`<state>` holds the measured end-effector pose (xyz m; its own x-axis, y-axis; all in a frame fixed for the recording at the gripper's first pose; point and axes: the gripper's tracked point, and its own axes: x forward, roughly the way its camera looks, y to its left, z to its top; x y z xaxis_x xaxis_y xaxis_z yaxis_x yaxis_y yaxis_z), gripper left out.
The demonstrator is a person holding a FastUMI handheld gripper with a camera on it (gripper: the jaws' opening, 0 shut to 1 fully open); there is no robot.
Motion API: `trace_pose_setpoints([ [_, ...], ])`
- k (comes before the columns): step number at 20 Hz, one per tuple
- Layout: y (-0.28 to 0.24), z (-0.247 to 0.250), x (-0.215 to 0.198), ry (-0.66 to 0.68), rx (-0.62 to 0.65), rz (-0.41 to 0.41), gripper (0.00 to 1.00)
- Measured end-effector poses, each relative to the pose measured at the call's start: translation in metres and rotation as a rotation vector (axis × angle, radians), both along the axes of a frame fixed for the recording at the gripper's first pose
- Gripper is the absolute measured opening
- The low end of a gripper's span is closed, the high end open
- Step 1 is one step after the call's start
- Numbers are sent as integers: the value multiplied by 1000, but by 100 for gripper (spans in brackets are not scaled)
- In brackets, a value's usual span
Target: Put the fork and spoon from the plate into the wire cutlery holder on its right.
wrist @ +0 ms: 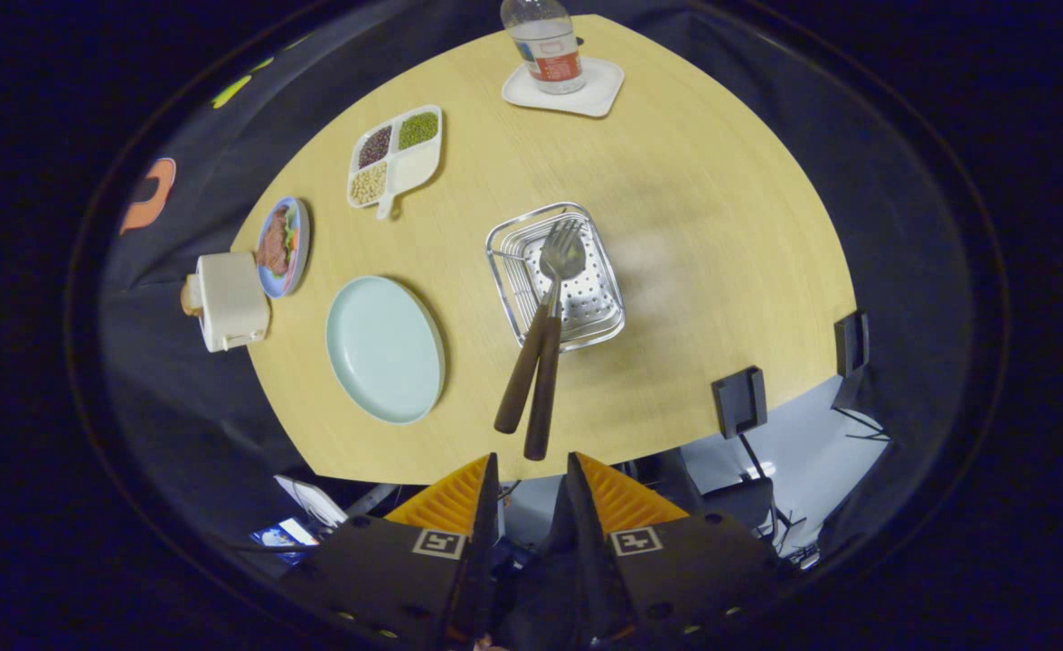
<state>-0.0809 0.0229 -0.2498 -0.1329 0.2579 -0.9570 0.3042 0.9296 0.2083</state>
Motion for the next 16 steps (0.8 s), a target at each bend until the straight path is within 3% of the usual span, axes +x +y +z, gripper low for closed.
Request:
trace_pose_setpoints([
  [3, -5, 16, 1, -96, -29, 74, 54],
  [6, -4, 43, 7, -210, -29, 100, 80],
  [8, -4, 67, 23, -342, -35, 108, 88],
  [11, 10, 123, 56, -612, -16, 131, 88],
  [14, 10, 173, 88, -909, -88, 187, 88],
  [16, 12, 206, 98, -1060, -109, 169, 90],
])
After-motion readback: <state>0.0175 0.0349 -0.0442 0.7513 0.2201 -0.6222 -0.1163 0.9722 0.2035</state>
